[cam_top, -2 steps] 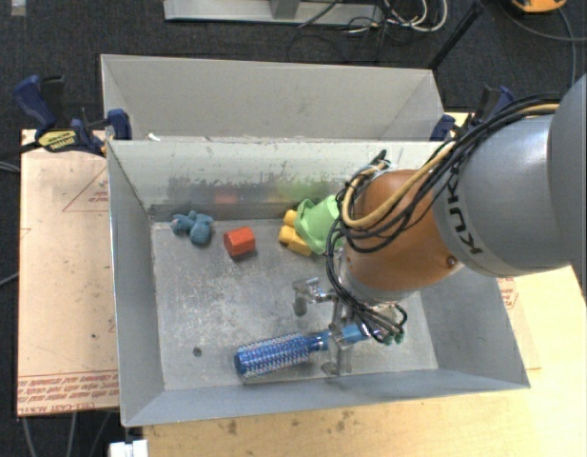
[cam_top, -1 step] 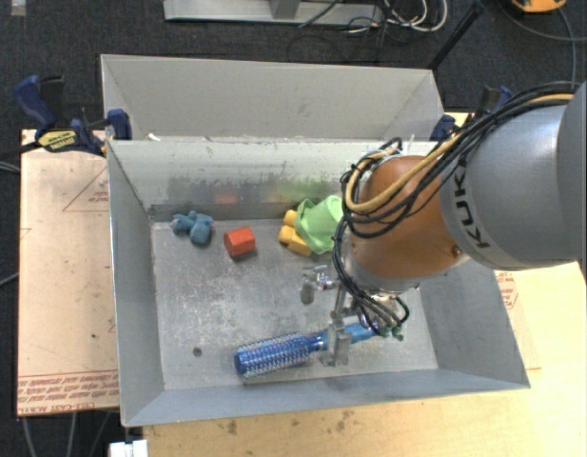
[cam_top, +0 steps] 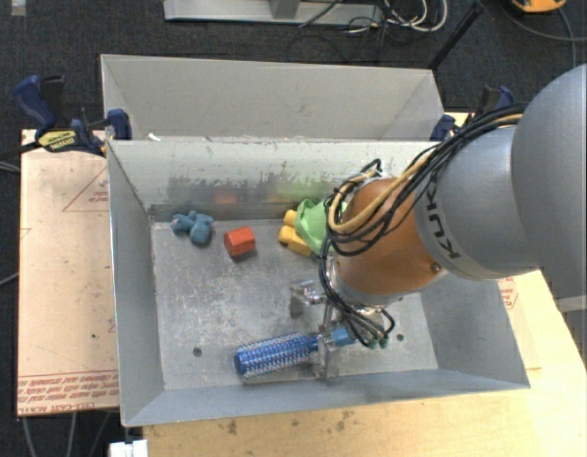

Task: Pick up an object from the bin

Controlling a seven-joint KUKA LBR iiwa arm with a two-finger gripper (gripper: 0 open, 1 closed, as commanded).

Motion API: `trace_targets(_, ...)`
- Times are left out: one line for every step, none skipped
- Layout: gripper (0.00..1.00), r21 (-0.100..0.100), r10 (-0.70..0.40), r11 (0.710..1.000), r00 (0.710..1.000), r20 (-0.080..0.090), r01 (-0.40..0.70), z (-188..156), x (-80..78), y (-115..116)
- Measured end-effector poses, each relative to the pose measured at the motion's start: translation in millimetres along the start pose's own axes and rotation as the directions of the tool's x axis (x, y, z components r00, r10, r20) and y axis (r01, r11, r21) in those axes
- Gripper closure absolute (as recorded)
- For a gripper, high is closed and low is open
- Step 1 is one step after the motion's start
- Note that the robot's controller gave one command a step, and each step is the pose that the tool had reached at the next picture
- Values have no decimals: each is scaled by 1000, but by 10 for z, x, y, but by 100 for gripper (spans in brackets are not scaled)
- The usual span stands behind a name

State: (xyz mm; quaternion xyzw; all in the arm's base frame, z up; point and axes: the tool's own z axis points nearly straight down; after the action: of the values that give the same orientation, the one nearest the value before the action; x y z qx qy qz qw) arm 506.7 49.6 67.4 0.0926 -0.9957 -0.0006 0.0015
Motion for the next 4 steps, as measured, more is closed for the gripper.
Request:
trace_targets(0,-1,1,1000,1000,1,-1,0,-6,4)
trace_targets(100,-1,2,1000,1000,2,-2,-7,-8,4)
trace_targets(100,1,3,1000,1000,5,-3,-266,-10,7)
trace_targets(100,1,4,1000,1000,6,-4,-634,-18,12)
